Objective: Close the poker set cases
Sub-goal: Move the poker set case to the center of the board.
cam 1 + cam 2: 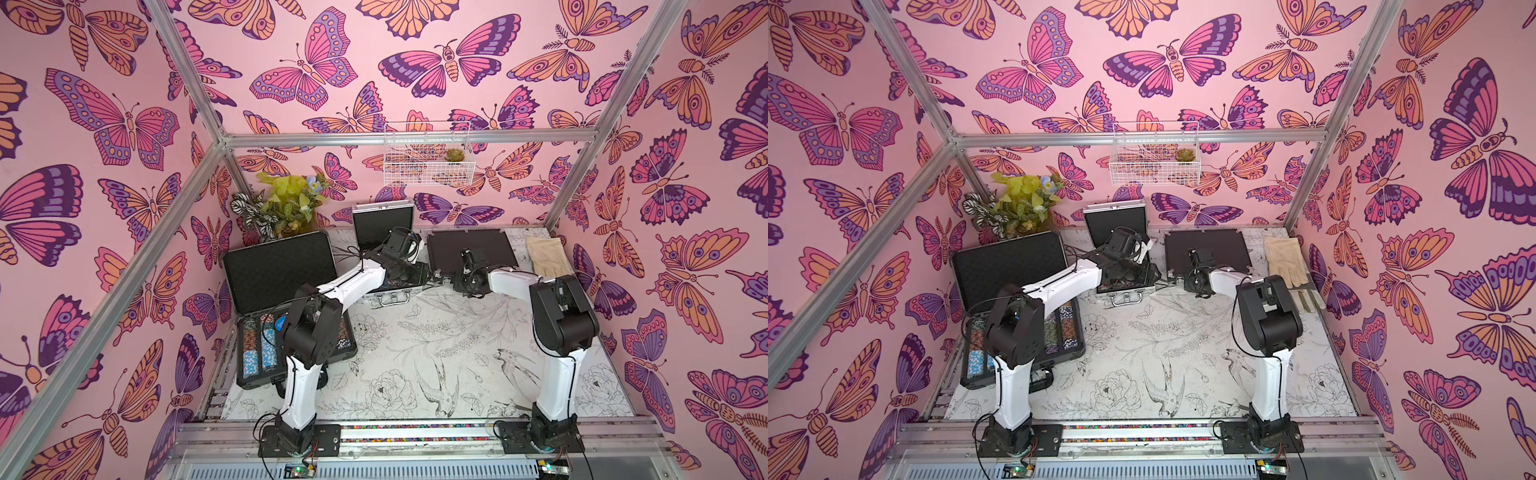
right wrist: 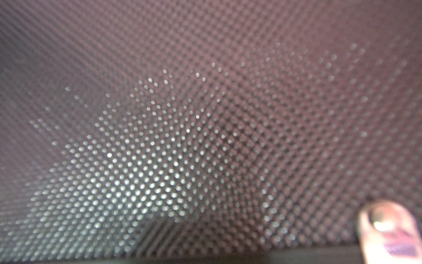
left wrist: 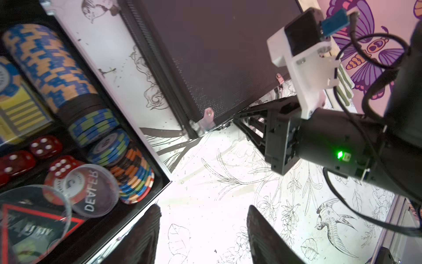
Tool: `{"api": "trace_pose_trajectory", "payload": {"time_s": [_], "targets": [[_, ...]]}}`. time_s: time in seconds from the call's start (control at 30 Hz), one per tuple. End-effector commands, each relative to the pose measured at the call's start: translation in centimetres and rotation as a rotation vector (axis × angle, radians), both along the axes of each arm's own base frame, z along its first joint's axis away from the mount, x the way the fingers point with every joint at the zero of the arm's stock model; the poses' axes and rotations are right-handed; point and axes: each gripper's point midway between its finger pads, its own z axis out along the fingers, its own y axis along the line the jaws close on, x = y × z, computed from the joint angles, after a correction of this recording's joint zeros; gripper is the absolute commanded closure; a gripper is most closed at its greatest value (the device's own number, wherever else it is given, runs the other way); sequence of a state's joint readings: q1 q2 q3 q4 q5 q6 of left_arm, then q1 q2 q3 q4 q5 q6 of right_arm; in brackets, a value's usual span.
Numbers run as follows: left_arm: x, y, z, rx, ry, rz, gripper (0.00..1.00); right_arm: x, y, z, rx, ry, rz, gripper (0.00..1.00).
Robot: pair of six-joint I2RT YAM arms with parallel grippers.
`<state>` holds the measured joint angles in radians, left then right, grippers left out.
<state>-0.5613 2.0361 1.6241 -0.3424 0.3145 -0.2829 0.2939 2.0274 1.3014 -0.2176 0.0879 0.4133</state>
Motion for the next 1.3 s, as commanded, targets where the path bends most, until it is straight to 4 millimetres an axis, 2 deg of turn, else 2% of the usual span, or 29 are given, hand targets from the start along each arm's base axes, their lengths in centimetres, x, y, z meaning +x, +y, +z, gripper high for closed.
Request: {"api": "trace_pose_trajectory", "payload": {"time_s": [0.0, 0.3, 0.53, 0.83, 0.97, 1.1, 1.27], "targets": [[0.0, 1.0, 1.5, -0.024, -0.008, 0.023, 0.38, 1.3, -4.3, -0.4, -0.073, 0.026, -0.07, 0.8], [-0.1, 2.0, 1.2, -0.008, -0.009, 0.048, 0.38, 2.8, -5.3, -0.9, -0.029, 0.065, -0.066, 0.75], [-1.0, 4.1, 0.1, 0.038, 0.011, 0.118, 0.37, 2.9, -4.5, -0.7, 0.0, 0.075, -0.023, 0.62], [-2.6, 7.3, -1.3, 0.101, 0.04, 0.242, 0.33, -0.2, -2.9, 1.9, 0.074, 0.018, 0.044, 0.47], [-2.9, 8.8, -1.7, 0.097, 0.07, 0.305, 0.33, -2.0, -2.3, 3.2, 0.113, -0.025, 0.048, 0.47], [-2.7, 10.3, -1.3, 0.099, 0.064, 0.37, 0.31, -3.9, 0.5, 4.1, 0.104, -0.045, 0.096, 0.49], [-2.8, 11.3, -1.0, 0.096, 0.068, 0.414, 0.28, -6.0, 7.0, 4.3, 0.124, -0.061, 0.18, 0.49]]}}
